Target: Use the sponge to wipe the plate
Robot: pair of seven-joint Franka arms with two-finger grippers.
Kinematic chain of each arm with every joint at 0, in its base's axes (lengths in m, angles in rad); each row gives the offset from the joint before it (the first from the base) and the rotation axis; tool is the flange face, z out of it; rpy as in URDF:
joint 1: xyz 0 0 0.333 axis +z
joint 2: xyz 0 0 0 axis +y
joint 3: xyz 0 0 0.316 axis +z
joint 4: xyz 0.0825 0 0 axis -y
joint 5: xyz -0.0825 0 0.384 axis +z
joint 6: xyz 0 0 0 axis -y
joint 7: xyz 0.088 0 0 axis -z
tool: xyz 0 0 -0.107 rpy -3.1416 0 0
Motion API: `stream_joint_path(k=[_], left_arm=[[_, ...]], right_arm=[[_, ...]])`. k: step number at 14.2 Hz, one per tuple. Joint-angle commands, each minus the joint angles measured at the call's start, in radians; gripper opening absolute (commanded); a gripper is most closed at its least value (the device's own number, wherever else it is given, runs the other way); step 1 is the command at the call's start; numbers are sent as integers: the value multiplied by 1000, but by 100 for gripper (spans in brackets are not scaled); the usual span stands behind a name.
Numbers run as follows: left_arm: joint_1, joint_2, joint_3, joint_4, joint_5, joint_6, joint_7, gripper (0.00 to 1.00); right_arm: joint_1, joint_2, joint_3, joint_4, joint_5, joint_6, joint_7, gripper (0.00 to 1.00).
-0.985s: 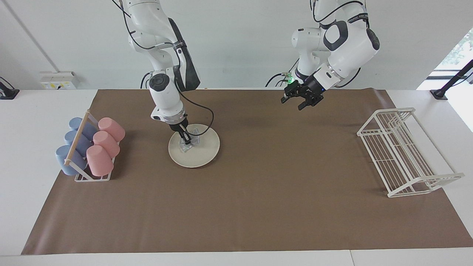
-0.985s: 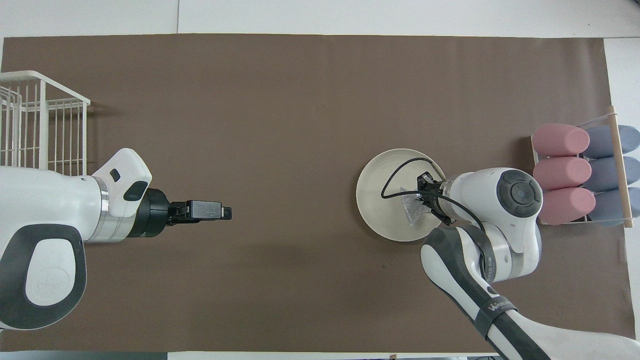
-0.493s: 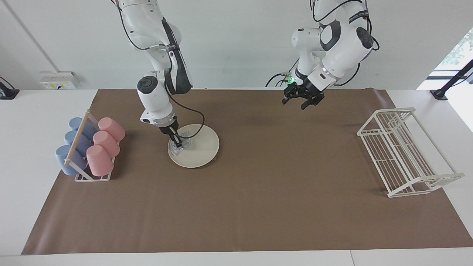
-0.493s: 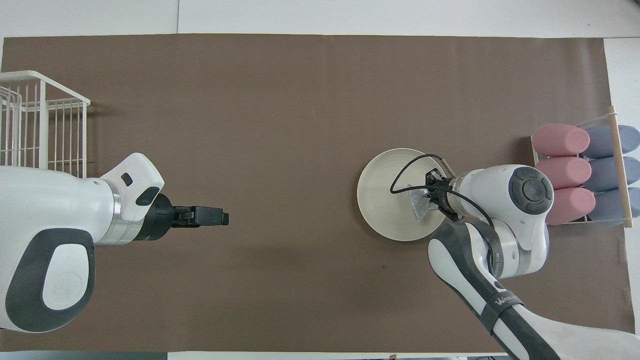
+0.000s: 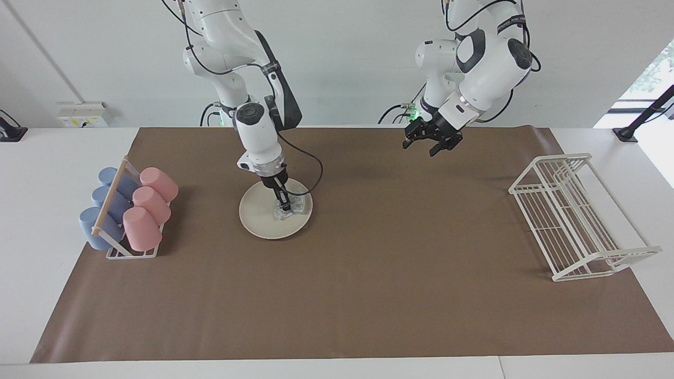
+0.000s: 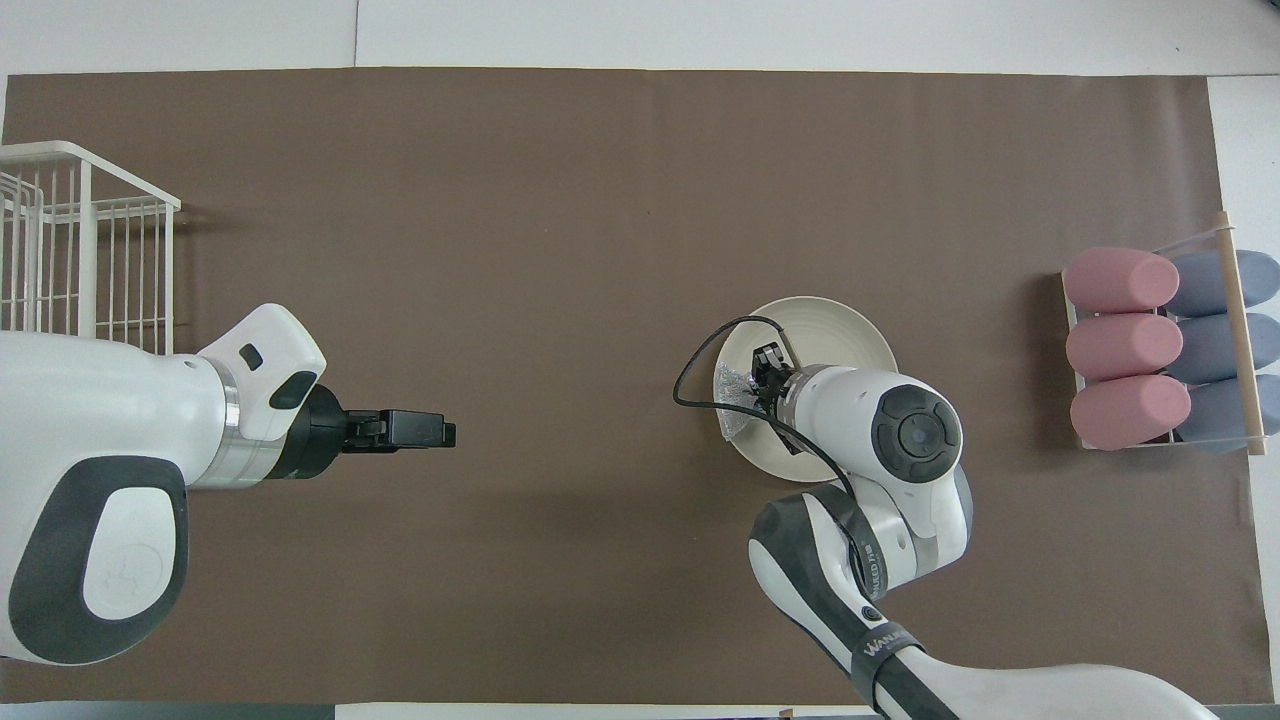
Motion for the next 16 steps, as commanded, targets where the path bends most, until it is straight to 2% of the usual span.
stream_joint_path(k=[1,6,8,11,16], left_arm=[[-2,-7,-5,7,24,13,-34,100],[-2,-5,-13,8,24,25,-34,100],[-2,-5,-16,7,24,33,-23,100],[2,-1,-16,10,24,51,-31,100],[18,4,-14,19,24,65,-60,100]], right_arm=[[-29,87,-2,0,16,18,-75,0],[-208,58,-3,0,15,-28,-409,0],[-240,55,-3,0,15,-28,-464,0],[-216,55,1,-3,15,-28,-369,0],[-70,69,3,5,18,-8,-89,0]])
